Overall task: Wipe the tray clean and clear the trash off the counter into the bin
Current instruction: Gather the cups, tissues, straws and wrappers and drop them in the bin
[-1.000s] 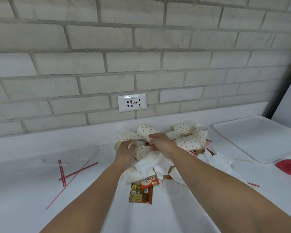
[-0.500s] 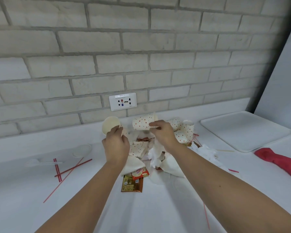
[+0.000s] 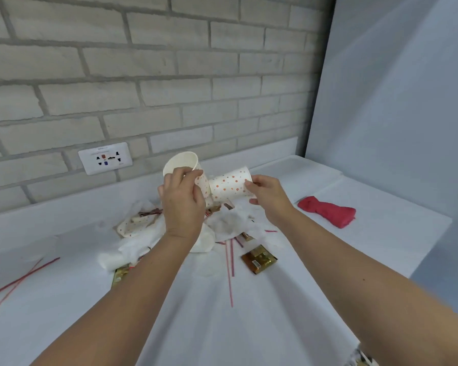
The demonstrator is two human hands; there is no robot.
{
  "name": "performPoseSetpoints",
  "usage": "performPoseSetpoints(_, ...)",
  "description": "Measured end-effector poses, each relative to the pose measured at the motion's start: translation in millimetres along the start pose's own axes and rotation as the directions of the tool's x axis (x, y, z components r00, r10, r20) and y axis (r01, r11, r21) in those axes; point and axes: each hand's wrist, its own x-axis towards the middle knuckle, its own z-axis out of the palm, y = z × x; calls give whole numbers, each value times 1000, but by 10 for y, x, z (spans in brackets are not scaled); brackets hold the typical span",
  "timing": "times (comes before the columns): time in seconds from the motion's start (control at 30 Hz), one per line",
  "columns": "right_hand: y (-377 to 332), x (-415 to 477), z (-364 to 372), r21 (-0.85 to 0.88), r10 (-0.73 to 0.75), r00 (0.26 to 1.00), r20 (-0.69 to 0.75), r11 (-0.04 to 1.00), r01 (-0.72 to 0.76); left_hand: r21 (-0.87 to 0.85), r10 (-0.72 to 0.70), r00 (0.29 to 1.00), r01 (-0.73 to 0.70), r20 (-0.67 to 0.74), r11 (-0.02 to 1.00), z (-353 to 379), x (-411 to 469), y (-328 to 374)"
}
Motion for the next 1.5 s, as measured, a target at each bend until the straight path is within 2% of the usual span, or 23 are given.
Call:
performPoseSetpoints(0.17,139,-272,-1012,12,46,998,-39,999,-45,-178,75,990,-52,122,983,424,-312,756)
performPoseSetpoints(0.33,272,-668,-1799,192,101,994,-41,977,-91,-319,123,967,-47,224,946,737,-670,1395)
performPoseSetpoints(0.63,412,-1202,-2762,218,188,979,-76,961,-168,-403,170,892,15,419,915,1076,-1319,2304)
performPoseSetpoints(0.73,507,-1357,-3025,161,225,973,-43,963,-216,-441,204,865,22,458,897,1167,-1520,2500)
performPoseSetpoints(0.83,628,-1534,-3273,90,263,964,-36,962,-259,-473,179,874,65,452,879,1256,-1625,2664)
performPoseSetpoints(0.93,763,-1745,-3474,-140,367,930,-29,920,-367,-531,90,899,171,429,830,1313,-1631,2857)
performPoseSetpoints(1.03,922,-1892,-3575,-329,428,904,4,854,-403,-562,126,890,162,438,811,1390,-1732,3037)
performPoseSetpoints(1.13,992,-1946,-3617,-270,391,920,12,887,-374,-551,181,844,154,505,821,1486,-1971,3158)
performPoseSetpoints(1.27,1057,-1969,-3680,-201,347,938,6,919,-338,-545,201,773,214,602,811,1526,-2267,3241)
performPoseSetpoints(1.43,1142,-2036,-3707,-156,270,963,22,952,-263,-458,198,617,295,761,839,1525,-2528,3260)
performPoseSetpoints(1.5,1200,-2075,-3711,-220,248,968,44,947,-233,-421,170,571,341,803,840,1529,-2608,3226)
